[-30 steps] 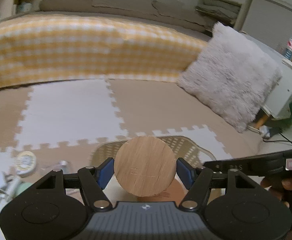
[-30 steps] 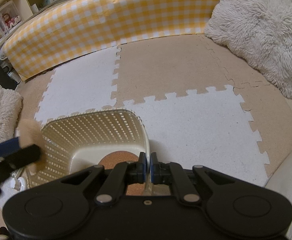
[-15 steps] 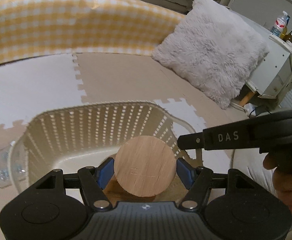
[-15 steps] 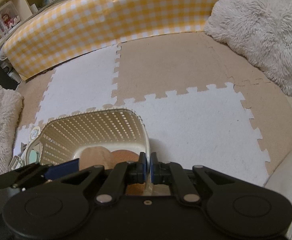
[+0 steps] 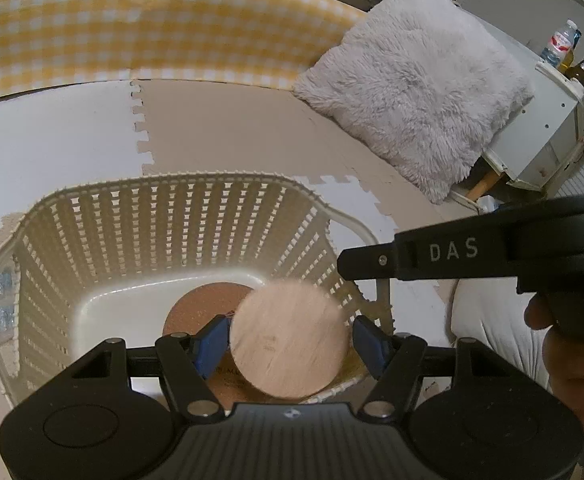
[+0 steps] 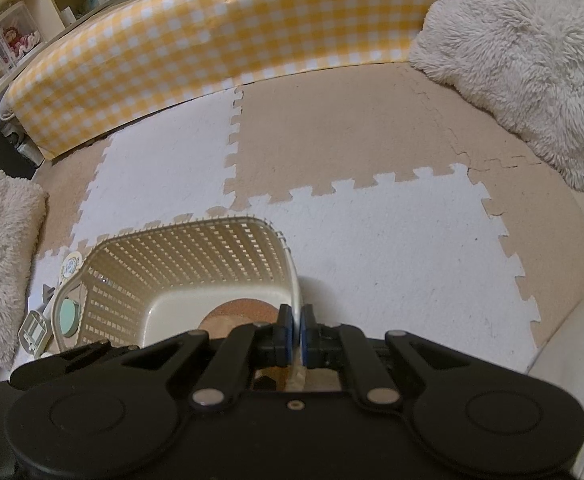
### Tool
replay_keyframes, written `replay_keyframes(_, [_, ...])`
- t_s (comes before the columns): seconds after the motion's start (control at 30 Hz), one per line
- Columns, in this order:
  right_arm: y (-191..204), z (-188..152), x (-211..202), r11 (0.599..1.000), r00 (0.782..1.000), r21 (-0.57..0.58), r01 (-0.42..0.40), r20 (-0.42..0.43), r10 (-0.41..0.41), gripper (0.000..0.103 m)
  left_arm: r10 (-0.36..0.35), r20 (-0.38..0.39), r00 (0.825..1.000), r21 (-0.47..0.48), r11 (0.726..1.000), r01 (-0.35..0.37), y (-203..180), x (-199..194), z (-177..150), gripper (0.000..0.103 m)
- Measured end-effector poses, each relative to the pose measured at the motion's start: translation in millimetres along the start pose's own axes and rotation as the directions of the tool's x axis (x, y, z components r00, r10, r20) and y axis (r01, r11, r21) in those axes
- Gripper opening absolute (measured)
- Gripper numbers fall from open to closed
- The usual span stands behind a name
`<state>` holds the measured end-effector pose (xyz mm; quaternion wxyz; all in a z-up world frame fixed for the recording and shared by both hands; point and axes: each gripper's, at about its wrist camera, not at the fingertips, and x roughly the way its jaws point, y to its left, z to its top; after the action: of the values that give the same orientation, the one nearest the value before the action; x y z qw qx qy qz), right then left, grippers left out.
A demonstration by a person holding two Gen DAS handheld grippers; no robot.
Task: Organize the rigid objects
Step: 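Carry the wooden coaster with the left tool into the basket and release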
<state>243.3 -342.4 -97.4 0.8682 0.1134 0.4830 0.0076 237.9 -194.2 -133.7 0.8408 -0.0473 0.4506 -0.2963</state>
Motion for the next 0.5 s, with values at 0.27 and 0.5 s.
replay_keyframes(0.27, [0.1,-0.4,0.7,1.000,1.000,0.000,0.004,-0.004,-0.004,0.005,0.014,-0.013,1.000,-0.016,1.000,-0.015,2.6,-0.7,1.8,0.080])
replay_keyframes(0.5, [0.5,-0.7,1.4,1.000,1.000,0.004,0.001,-0.005,-0.001,0.005,0.034,-0.021,0.999,-0.022,0.999,-0.035,3.7,-1.5,2.1,0.086])
